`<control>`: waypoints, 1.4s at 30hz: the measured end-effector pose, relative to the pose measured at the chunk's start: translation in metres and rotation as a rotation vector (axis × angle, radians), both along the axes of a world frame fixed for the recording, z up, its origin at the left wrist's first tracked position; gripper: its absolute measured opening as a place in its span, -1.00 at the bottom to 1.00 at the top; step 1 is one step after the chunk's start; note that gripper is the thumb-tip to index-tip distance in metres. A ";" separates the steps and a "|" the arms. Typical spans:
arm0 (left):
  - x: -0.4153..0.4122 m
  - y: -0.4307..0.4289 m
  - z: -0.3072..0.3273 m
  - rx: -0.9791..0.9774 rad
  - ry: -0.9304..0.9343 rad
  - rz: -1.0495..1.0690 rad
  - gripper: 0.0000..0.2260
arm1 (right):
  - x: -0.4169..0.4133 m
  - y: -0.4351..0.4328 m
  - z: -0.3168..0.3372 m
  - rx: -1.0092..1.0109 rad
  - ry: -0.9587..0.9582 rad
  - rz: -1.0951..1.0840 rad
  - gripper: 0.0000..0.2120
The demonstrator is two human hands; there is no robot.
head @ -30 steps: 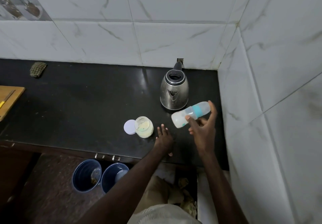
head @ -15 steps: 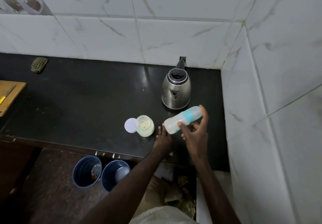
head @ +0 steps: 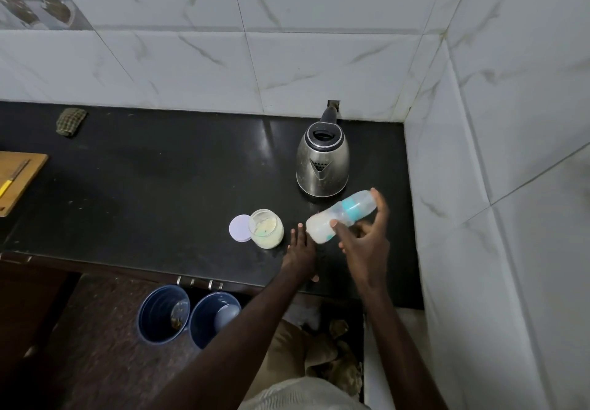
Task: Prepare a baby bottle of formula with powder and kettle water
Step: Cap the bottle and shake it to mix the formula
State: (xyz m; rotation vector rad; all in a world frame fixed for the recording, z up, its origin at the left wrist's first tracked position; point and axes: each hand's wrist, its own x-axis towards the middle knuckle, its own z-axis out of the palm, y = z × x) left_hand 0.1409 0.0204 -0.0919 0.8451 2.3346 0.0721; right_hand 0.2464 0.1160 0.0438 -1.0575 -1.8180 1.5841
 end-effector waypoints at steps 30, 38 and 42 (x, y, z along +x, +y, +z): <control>0.000 0.005 -0.001 -0.087 0.006 -0.032 0.22 | -0.001 0.014 0.018 -0.081 0.141 -0.312 -0.15; -0.001 0.006 -0.002 -0.093 -0.006 -0.036 0.23 | 0.005 0.022 0.017 -0.087 0.110 -0.307 -0.16; 0.000 0.008 -0.002 -0.099 -0.004 -0.034 0.22 | 0.001 0.014 0.015 -0.100 0.110 -0.347 -0.16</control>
